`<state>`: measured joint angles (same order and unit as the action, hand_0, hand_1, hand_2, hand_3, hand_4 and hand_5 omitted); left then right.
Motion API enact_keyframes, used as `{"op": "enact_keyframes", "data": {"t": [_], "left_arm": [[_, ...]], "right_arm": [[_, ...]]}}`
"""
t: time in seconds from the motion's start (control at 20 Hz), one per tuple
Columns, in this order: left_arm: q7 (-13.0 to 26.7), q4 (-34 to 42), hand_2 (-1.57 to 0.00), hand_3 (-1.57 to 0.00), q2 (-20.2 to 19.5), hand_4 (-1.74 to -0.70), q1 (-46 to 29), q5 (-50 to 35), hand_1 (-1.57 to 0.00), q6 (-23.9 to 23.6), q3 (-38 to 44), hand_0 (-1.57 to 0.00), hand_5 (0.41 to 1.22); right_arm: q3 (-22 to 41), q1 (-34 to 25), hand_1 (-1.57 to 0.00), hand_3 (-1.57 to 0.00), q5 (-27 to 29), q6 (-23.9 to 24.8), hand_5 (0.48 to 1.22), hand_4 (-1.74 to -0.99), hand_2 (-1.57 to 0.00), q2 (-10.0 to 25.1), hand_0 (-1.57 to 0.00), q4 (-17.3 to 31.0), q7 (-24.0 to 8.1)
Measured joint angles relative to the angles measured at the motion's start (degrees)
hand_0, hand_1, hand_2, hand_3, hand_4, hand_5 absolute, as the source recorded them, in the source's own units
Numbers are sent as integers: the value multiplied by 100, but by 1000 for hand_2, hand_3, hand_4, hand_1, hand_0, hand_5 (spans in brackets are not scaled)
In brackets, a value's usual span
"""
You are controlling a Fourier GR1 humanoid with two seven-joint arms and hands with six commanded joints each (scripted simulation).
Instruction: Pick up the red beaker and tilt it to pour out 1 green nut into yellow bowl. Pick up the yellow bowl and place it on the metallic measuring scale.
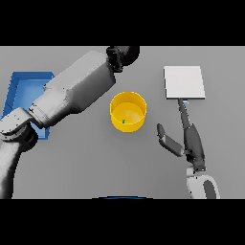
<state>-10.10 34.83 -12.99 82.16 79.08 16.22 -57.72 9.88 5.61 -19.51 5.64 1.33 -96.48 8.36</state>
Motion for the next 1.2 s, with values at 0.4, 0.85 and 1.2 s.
{"op": "enact_keyframes", "data": {"t": [0.4,0.85,1.2], "left_arm": [[650,-1230,-1571,-1431,-596,-1736,701,-1514,-1571,-23,2214,-1571,1221],[1837,-1548,-1571,-1425,-1970,-1740,-499,-3495,-1571,-1117,4490,-1571,1221],[2692,-750,-1571,-1474,-2080,-1741,-2092,-4913,-1571,-1878,5672,-1571,1221]], "right_arm": [[11,-6,1,1,35,11,665,-999,1,-37,1,24,94],[-12,-125,1,1,205,-83,654,-1044,1,-70,1,160,56],[50,-143,1,1,-14,44,648,-1052,1,-49,1,35,-62]]}}
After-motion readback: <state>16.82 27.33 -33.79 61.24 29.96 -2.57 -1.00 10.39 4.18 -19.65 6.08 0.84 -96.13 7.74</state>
